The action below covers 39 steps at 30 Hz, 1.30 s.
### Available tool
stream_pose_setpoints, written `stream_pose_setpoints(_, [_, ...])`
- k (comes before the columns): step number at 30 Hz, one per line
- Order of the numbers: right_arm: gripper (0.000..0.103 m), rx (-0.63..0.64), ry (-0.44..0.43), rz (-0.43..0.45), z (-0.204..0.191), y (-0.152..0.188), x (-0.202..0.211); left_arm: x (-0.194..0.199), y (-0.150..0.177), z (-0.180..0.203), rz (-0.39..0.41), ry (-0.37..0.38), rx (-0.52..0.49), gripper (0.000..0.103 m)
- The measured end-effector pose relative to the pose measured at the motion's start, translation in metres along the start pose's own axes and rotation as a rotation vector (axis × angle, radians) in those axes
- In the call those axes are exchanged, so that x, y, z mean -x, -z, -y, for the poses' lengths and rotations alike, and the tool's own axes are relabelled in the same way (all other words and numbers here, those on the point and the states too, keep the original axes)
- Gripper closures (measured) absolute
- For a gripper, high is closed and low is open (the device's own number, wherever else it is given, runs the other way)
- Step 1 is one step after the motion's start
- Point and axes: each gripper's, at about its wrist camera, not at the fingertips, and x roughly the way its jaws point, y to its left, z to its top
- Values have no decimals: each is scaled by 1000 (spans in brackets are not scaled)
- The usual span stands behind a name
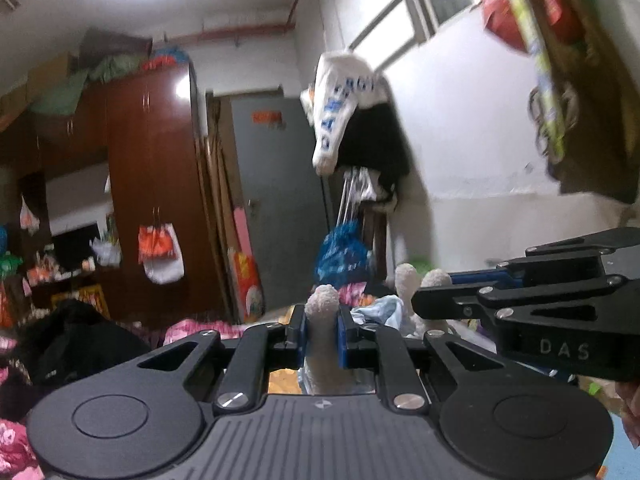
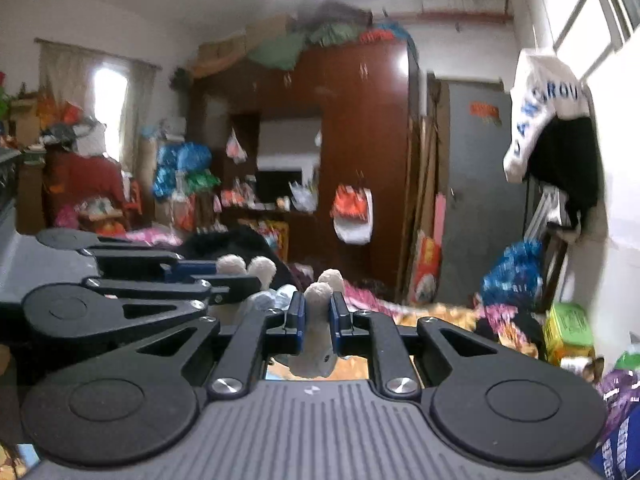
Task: Organize objects
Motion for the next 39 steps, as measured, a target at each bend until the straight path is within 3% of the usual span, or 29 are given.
stream_pose_setpoints(5, [89, -25, 21, -50, 12, 15, -25, -36, 11, -2, -54, 11, 8, 85])
stream_pose_setpoints(18, [87, -12, 30, -88, 13, 16, -27, -52, 23, 2, -70, 11, -13, 82])
stream_pose_setpoints(19, [76, -24, 34, -91, 16, 15, -27, -52, 24, 3, -60, 0, -21, 75])
stream_pose_setpoints(20, [55, -34, 41, -96, 18, 14, -25, -52, 23, 7, -49, -33, -45, 53])
stream_pose_setpoints(21, [44, -45, 77, -107, 20, 13, -23, -50, 25, 10, -39, -84, -72, 44])
stream_pose_setpoints(22, [19, -54, 115, -107, 22, 13, -18, -47, 27, 12, -21, -147, -99, 25])
stream_pose_setpoints(23, [2, -61, 151, -88, 23, 14, -8, -41, 29, 12, -2, -174, -111, 16])
stream_pose_setpoints(24, [0, -65, 166, -52, 26, 17, 6, -32, 31, 10, 21, -175, -112, 16])
stream_pose_setpoints(30, [0, -125, 92, -23, 38, 60, 86, 34, 51, 6, 17, -19, -51, 16])
stream_pose_setpoints(36, [0, -180, 33, 0, 47, 127, 163, 116, 110, 36, 81, 114, -59, 16])
stream_pose_setpoints(39, [0, -227, -69, 13, 49, 147, 179, 139, 136, 53, 92, 182, -42, 16])
